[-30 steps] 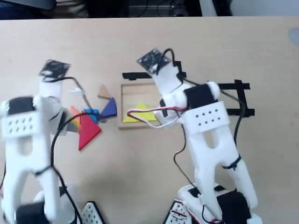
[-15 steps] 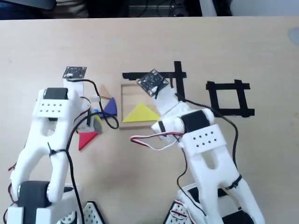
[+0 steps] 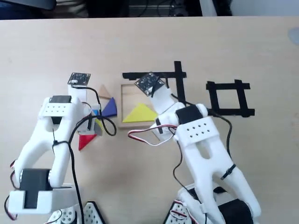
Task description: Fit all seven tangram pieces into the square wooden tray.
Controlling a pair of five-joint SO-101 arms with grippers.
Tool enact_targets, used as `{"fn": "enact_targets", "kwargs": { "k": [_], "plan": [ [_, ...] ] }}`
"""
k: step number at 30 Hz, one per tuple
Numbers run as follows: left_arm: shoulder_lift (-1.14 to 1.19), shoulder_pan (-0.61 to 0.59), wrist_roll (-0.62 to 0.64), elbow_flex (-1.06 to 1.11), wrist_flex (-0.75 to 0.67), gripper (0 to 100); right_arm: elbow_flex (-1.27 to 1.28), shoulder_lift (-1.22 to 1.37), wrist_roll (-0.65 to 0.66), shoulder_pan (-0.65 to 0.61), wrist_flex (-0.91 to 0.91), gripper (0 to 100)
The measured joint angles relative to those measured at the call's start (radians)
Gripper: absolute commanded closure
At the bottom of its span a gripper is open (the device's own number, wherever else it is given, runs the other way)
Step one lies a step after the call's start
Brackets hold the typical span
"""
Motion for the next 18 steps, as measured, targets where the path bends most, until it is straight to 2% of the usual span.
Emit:
{"fn": "enact_targets", "kwargs": {
  "k": [7,12,18],
  "plan": [
    [0.034,0.0,-0.002,0.0,-0.08,73,0.0,0.0,0.0,0.0,0.0,77.3],
    [0.084,0.0,-0.002,-0.008,-0.081,72,0.0,0.0,0.0,0.0,0.0,77.3],
    [0.212,0.0,0.0,-0.144,-0.041,72,0.0,0.0,0.0,0.0,0.0,77.3]
  ]
}}
